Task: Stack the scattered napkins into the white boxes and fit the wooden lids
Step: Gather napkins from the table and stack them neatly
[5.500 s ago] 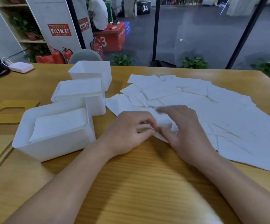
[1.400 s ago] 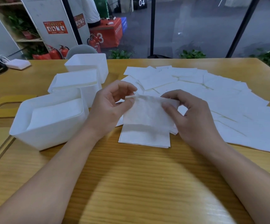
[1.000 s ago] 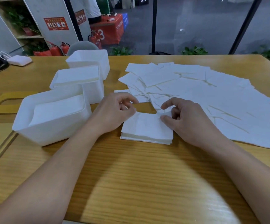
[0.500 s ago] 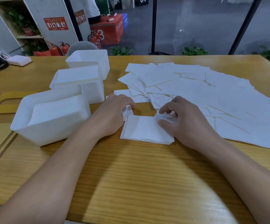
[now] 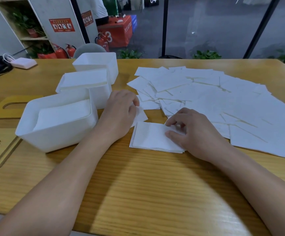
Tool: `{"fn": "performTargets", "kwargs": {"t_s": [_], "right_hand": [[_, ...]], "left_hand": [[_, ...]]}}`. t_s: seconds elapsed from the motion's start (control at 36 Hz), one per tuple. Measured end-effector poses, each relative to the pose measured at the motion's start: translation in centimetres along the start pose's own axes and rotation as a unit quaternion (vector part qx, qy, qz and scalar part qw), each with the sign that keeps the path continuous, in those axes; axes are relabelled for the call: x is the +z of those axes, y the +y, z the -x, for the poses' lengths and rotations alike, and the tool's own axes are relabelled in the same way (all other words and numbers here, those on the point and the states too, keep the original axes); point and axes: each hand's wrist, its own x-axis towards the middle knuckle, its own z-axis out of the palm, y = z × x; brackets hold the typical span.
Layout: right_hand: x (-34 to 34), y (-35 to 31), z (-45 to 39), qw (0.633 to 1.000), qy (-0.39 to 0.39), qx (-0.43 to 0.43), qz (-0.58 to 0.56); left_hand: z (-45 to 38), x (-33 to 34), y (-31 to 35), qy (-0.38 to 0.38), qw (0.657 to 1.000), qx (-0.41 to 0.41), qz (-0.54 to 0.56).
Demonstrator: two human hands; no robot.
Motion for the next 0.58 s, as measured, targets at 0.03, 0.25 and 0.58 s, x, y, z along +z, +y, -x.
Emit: {"fn": "performTargets", "kwargs": {"t_s": [0.03, 0.25, 0.58], "right_hand": [[0.0, 0.0, 0.0, 1.000, -0.001, 0.000, -0.002], [-0.4, -1.0, 0.1, 0.999, 0.035, -0.003, -0.040], [0.5, -2.7, 0.0, 0.981, 0.006, 0.029, -0.192]], "left_hand": [[-0.1, -0.2, 0.2, 0.016, 1.000, -0.010, 0.017], [0.6, -0.5, 2.1, 0.033, 0.987, 0.025, 0.157], [1.1, 0.2, 2.9, 0.011, 0.984, 0.091, 0.151]]}}
